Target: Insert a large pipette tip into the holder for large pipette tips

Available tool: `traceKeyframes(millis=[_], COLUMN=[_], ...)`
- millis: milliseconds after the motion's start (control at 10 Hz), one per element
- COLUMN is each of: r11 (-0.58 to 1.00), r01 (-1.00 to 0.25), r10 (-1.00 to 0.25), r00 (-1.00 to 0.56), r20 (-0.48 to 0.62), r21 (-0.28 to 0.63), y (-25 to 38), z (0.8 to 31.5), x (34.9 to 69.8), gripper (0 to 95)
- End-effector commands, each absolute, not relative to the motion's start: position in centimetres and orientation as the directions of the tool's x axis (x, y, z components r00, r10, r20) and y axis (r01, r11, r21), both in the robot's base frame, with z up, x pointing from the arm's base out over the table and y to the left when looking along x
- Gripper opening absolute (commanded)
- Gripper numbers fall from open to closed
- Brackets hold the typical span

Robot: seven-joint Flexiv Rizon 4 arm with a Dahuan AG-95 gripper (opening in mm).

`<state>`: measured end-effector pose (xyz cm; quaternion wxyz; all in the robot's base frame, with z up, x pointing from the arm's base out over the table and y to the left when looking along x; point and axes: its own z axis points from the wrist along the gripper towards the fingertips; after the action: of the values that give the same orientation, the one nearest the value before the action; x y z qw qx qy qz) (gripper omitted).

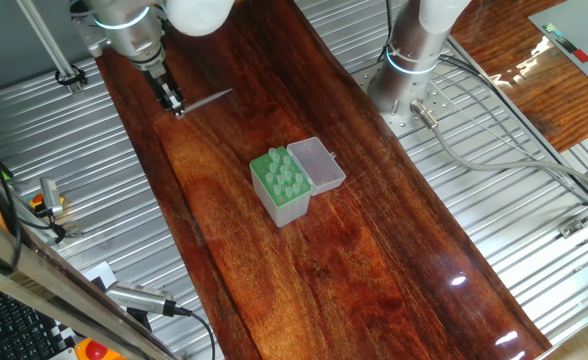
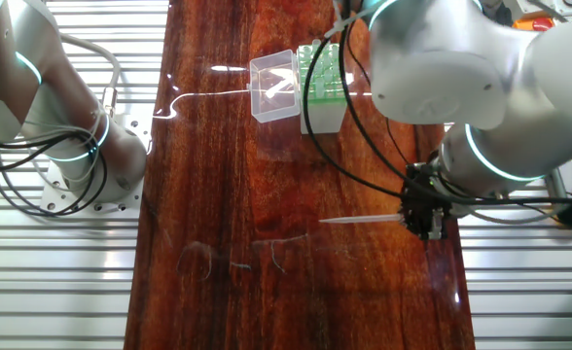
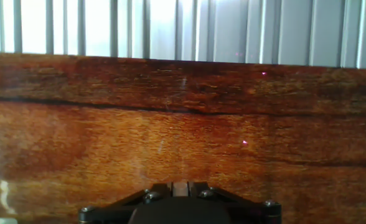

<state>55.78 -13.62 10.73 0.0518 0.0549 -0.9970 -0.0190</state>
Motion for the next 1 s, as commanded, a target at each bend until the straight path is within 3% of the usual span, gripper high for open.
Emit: traceKeyframes(millis=[100, 600, 1000], r11=[0.991, 0.991, 0.996], r01=[-0.122, -0.120, -0.076], r10=[-0.127, -0.120, -0.076], r00=[-0.989, -0.993, -0.997], r20=[0.082, -0.007, -0.005], r21=[0.061, 0.058, 0.055], y=[-13.6, -9.5, -6.0], z=[10.7, 13.1, 15.7], x=[55.9, 56.0, 57.9], gripper=[0.0, 0.0, 0.0])
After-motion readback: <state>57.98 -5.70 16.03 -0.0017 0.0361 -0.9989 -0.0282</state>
